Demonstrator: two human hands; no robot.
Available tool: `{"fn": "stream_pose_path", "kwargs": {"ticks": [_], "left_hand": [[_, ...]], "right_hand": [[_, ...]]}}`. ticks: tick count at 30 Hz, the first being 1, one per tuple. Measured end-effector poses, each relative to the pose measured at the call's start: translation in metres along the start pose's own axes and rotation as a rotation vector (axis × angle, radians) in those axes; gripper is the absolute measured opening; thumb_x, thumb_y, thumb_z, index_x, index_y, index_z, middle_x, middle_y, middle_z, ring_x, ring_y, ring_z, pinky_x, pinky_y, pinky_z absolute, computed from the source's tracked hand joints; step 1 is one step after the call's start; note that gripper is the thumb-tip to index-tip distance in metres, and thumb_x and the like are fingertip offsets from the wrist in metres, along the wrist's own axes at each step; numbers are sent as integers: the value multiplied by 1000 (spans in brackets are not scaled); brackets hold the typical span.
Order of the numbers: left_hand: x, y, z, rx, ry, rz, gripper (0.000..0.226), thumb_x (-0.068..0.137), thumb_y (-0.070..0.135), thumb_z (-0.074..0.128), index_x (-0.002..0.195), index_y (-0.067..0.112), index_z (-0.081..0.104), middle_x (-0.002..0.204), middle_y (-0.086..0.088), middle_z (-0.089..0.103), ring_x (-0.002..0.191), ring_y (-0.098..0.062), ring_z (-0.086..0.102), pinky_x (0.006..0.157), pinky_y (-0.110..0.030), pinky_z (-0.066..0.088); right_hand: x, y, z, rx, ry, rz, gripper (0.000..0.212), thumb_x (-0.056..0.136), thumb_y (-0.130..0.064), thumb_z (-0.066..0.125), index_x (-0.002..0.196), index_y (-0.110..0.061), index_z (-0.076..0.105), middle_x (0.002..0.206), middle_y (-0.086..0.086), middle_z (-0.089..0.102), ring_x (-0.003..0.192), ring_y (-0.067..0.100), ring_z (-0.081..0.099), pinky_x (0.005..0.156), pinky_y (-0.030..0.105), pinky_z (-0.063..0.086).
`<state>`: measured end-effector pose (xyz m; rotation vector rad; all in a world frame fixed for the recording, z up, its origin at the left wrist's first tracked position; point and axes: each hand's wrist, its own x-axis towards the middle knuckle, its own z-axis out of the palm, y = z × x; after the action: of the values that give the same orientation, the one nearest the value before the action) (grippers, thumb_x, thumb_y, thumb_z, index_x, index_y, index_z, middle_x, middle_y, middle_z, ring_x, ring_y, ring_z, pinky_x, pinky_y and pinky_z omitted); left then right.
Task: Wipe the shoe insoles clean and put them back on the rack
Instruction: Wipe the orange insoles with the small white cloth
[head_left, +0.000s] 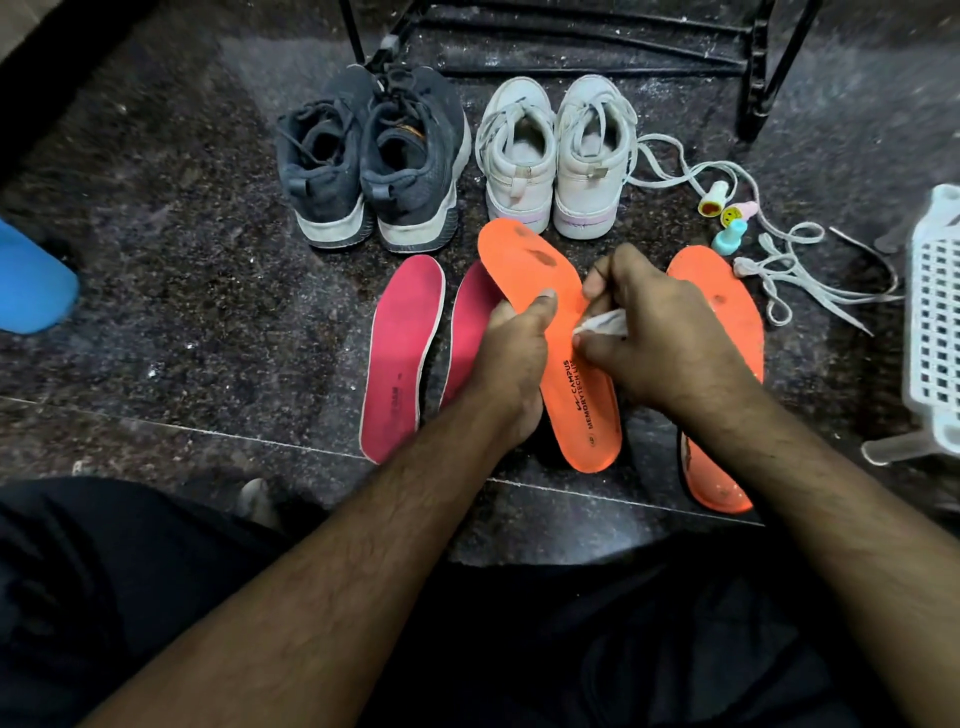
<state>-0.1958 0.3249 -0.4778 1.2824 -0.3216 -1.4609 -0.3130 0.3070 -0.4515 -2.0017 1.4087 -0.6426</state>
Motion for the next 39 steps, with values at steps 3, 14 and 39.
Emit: {"fn": "stream_pose_path", "kwargs": {"ticks": [3, 14, 39], "left_hand": [[-2, -3, 1, 11, -32, 29, 28, 105, 12, 44, 129, 2, 57, 103, -17, 71, 80, -25, 69, 69, -35, 59], [1, -1, -1, 19, 12, 26, 16, 105, 15, 48, 114, 9, 60, 94, -12, 72, 77, -23, 70, 67, -35, 59], [-11, -11, 7, 52, -73, -6, 30, 105, 19, 47, 126, 2, 61, 102, -22, 67, 81, -28, 65, 71, -35, 57]], "right_hand": [[7, 0, 2, 30, 61, -4, 36, 71, -6, 71, 95, -22, 49, 78, -5, 67, 74, 19, 64, 72, 37, 51], [-1, 2, -6, -68, -54, 15, 37, 73, -10, 76, 91, -23, 46, 80, -7, 65, 76, 20, 61, 71, 33, 47], [15, 6, 0, 0, 175, -48, 32, 75, -7, 66, 93, -18, 42, 73, -4, 56, 65, 20, 52, 61, 31, 31]]}}
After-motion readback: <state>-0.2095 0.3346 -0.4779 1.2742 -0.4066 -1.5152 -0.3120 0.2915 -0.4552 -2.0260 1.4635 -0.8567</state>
